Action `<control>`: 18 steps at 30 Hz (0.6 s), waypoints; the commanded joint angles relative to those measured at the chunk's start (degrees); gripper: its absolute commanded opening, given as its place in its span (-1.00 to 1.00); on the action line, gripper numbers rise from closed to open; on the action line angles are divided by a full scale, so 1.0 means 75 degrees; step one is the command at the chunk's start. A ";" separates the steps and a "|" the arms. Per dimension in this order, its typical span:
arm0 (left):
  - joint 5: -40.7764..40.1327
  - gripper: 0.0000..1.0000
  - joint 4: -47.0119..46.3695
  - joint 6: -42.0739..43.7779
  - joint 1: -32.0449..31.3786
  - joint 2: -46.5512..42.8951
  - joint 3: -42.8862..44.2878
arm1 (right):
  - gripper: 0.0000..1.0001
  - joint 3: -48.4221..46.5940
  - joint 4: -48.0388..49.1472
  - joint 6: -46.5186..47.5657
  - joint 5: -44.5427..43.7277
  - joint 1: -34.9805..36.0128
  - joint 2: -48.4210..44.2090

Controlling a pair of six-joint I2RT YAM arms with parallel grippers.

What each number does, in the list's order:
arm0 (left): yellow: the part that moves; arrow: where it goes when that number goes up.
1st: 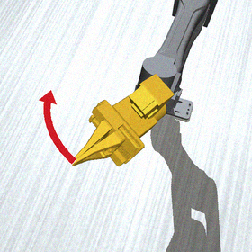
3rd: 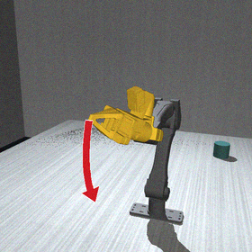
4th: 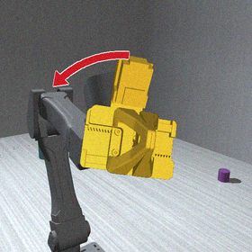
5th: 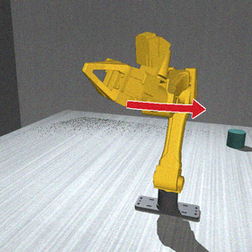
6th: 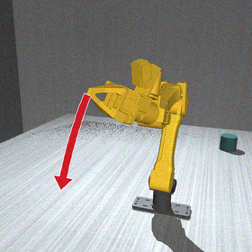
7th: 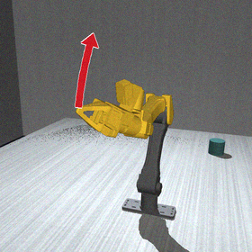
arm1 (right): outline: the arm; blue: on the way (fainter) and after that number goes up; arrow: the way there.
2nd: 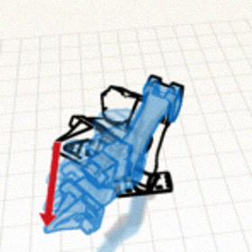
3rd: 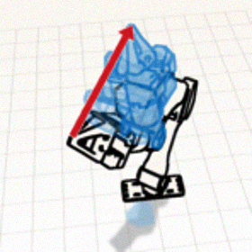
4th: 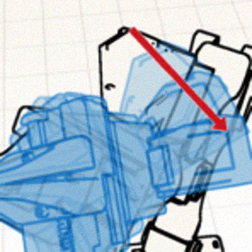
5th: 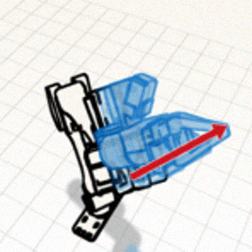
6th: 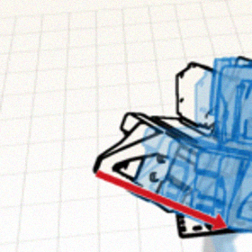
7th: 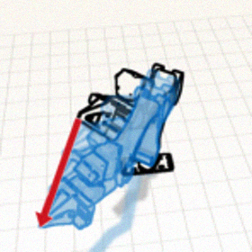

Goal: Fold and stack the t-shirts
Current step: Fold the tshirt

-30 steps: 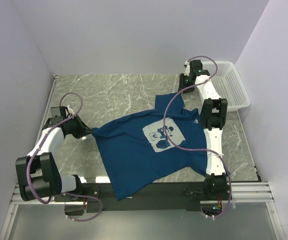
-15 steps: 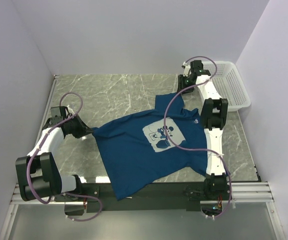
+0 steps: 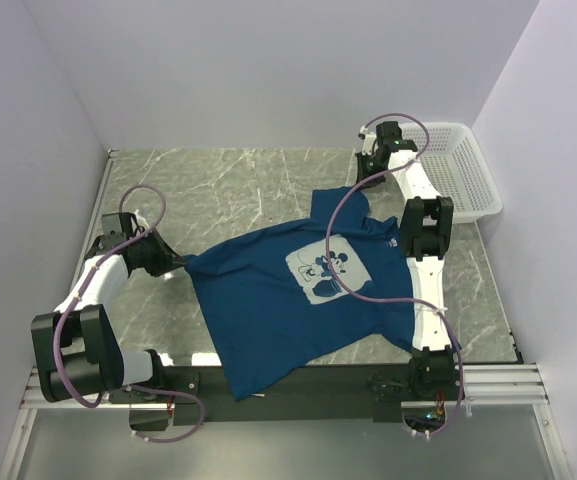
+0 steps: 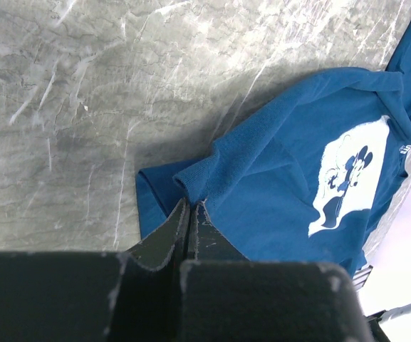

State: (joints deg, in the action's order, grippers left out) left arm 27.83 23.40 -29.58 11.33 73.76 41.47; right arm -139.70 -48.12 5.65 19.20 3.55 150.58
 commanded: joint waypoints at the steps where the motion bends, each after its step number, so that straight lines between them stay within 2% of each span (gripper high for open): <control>1: 0.0168 -0.99 -0.0202 0.0101 0.0024 -0.0026 -0.0022 | -0.96 -0.0182 -0.0042 0.0114 -0.0028 0.0030 0.0067; 9: -0.0043 -0.99 -0.0447 -0.0273 0.0036 -0.0072 0.0352 | -1.00 0.0309 0.0556 0.0535 0.0369 0.0065 -0.1654; 18: -0.0605 -0.99 -0.0787 -0.1456 0.0048 -0.0657 0.2870 | -1.00 -0.0381 0.0861 0.1051 0.0229 0.0112 -0.4793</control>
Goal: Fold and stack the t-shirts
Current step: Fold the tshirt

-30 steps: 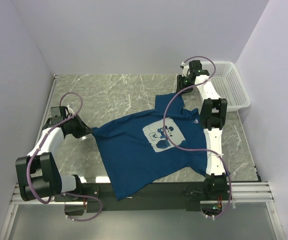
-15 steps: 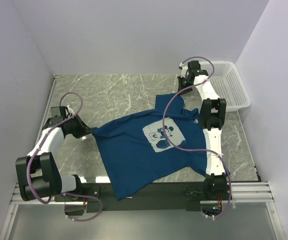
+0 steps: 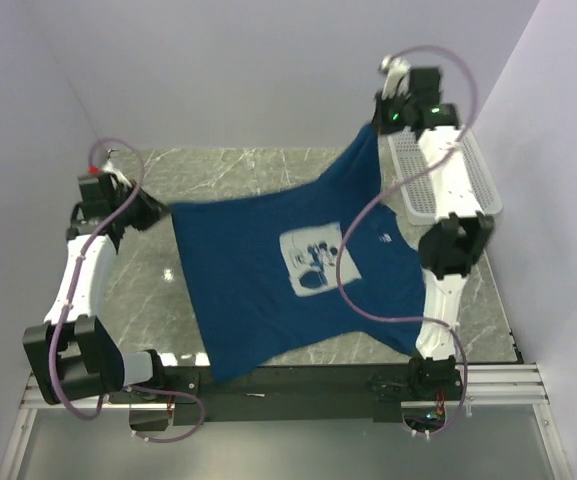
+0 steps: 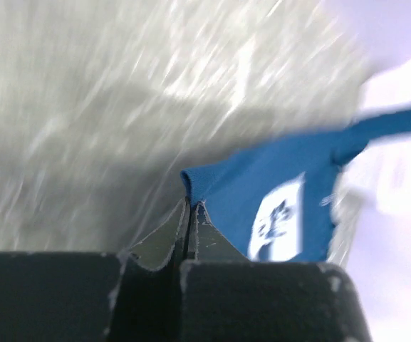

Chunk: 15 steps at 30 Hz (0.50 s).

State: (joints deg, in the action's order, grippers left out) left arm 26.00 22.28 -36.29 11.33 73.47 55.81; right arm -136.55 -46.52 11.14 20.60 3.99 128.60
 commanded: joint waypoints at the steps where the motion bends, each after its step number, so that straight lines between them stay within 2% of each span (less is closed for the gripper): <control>1: -0.0477 -0.99 -0.0685 -0.0633 0.0059 -0.0969 0.1390 | -1.00 -0.0859 0.0706 0.0355 0.0008 0.0066 -0.2190; 4: -0.0876 -0.99 -0.0745 -0.0844 0.0048 -0.1683 0.2292 | -1.00 -0.0965 0.1069 0.0332 -0.0192 0.0054 -0.3654; 8: -0.1227 -0.99 -0.0698 -0.0961 0.0048 -0.2622 0.3443 | -1.00 -0.0568 0.2215 0.0297 -0.0730 0.0019 -0.5983; 10: -0.1368 -0.99 -0.0651 -0.1055 0.0048 -0.3045 0.4134 | -1.00 -0.0625 0.2452 0.0156 -0.0965 -0.0028 -0.6561; 12: -0.1450 -0.99 -0.0325 -0.1032 0.0024 -0.3221 0.4986 | -1.00 -0.1559 0.2325 -0.0158 -0.0931 -0.0226 -0.6892; 15: -0.1943 -0.99 -0.0170 -0.1066 -0.0432 -0.3444 0.5519 | -1.00 -0.1878 0.2582 -0.0546 -0.0662 -0.0857 -0.7418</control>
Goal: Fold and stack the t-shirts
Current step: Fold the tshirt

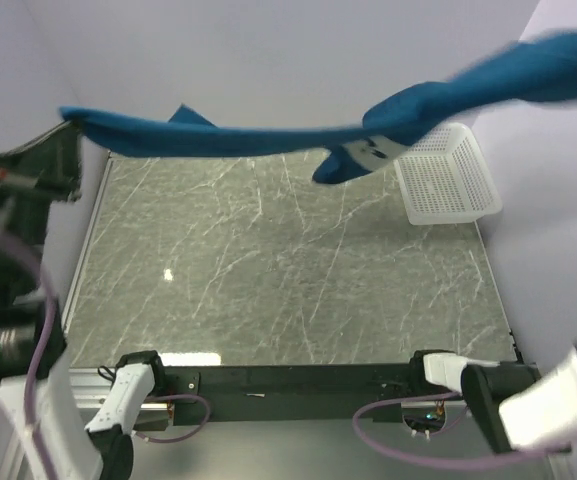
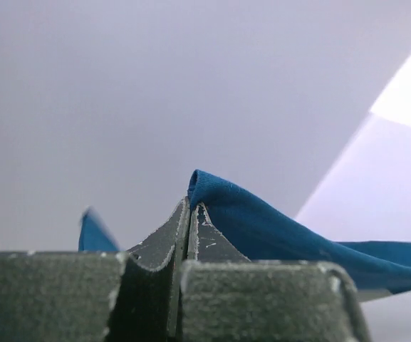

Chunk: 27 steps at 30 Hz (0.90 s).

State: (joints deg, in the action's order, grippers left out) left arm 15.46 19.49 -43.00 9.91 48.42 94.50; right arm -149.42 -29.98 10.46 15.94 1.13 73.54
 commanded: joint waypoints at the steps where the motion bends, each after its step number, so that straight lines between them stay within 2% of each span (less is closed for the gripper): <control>1: -0.0643 -0.99 0.0052 -0.0230 -0.0290 -0.0267 0.0431 | -1.00 -0.0151 0.0422 -0.0608 0.0018 -0.0571 -0.0357; 8: -0.0632 -0.99 0.0097 -0.0536 -0.0443 -0.0526 0.0877 | -1.00 -0.0046 0.0493 -0.0633 0.0007 -0.0830 -0.0980; 14: -0.0609 -0.99 0.0028 -0.0465 -0.0478 -0.0609 0.0397 | -1.00 0.0702 0.0493 -0.0539 -0.0052 -0.0830 -0.0969; 16: -0.0585 -0.99 -0.0113 -0.0430 -0.0478 -0.0655 -0.0082 | -1.00 0.1031 0.0481 -0.0551 -0.0005 -0.0841 -0.0922; 18: -0.0585 -0.99 -0.0346 -0.0442 -0.0489 -0.0691 -0.0504 | -1.00 0.1745 0.0528 -0.0562 0.0088 -0.0830 -0.0887; 21: -0.0492 -0.99 -0.0698 -0.0442 -0.0489 -0.0679 -0.1906 | -1.00 0.3173 0.0715 -0.0644 0.0580 -0.0830 -0.0840; 25: -0.0503 -0.99 -0.1703 -0.0430 -0.0489 -0.0318 -0.3503 | -1.00 0.5271 0.1230 -0.0914 0.1668 -0.0830 -0.0455; 27: -0.0562 -0.99 -0.2162 -0.0383 -0.0478 -0.0036 -0.4426 | -1.00 0.6501 0.1943 -0.1146 0.2384 -0.0818 -0.0255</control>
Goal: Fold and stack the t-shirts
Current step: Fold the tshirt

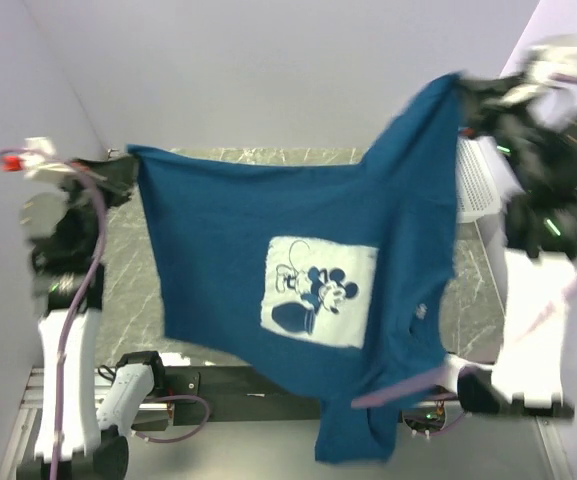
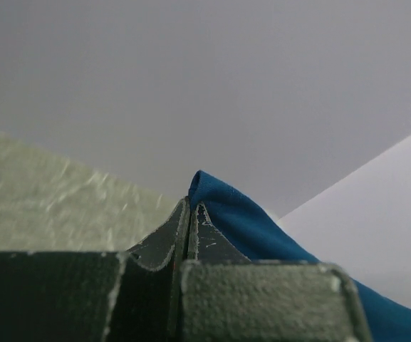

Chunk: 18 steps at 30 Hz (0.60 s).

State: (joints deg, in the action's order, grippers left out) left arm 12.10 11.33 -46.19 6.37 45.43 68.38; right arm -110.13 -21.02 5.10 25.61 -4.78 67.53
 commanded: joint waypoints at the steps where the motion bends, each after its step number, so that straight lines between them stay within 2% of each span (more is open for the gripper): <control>1: -0.0183 -0.99 -0.1518 0.0030 -0.0017 0.0759 -0.1228 | -1.00 0.1637 0.1030 -0.0504 0.1318 -0.0008 0.0872; 2: -0.0253 -0.99 -0.1906 0.0065 -0.0017 0.1007 -0.1463 | -1.00 0.2209 0.1555 -0.0516 0.1378 0.0062 0.1084; 5: -0.0359 -0.99 -0.3053 0.0124 -0.0017 0.2388 -0.2097 | -1.00 0.2659 0.2249 -0.0190 0.1157 0.0495 0.2313; 6: -0.0417 -0.99 -0.3301 0.0113 -0.0017 0.2798 -0.2144 | -1.00 0.2579 0.2332 -0.0014 0.1005 0.0601 0.2746; 7: -0.0476 -0.99 -0.3501 0.0124 -0.0017 0.3719 -0.2110 | -1.00 0.2427 0.2391 0.0045 0.1004 0.0845 0.3690; 8: -0.0488 -0.99 -0.3782 0.0066 -0.0017 0.4203 -0.2028 | -1.00 0.1834 0.2311 0.0092 0.0934 0.0940 0.4233; 9: -0.0558 -0.99 -0.3831 0.0066 -0.0017 0.5194 -0.1668 | -1.00 0.1376 0.2159 0.0116 0.0783 0.1023 0.4761; 10: -0.0558 -0.99 -0.3797 0.0100 -0.0029 0.5692 -0.1397 | -1.00 0.0304 0.1926 0.0186 0.0677 0.1186 0.5845; 12: -0.0523 -0.99 -0.3564 0.0112 -0.0017 0.6571 -0.0487 | -1.00 -0.0897 0.1199 0.0268 0.0164 0.1339 0.6859; 13: -0.0477 -0.99 -0.3434 0.0101 -0.0029 0.7353 -0.0179 | -1.00 -0.1889 0.1023 0.0304 -0.0037 0.1479 0.7641; 14: -0.0488 -0.99 -0.3282 0.0089 -0.0029 0.7732 0.0161 | -1.00 -0.2235 0.0893 0.0315 -0.0294 0.1550 0.7950; 16: -0.0488 -0.99 -0.2731 0.0124 -0.0029 0.8656 0.1157 | -1.00 -0.2135 0.1276 0.0701 -0.1240 0.1761 0.8175; 18: -0.0535 -0.99 -0.2403 0.0229 -0.0029 0.9175 0.1998 | -1.00 -0.2401 0.1267 0.0913 -0.1584 0.1949 0.8421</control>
State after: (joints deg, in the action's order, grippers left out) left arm 8.75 -6.79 -45.93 6.28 112.27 74.17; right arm -122.08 -14.33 8.10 21.47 7.97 132.64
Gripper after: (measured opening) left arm 0.013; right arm 0.010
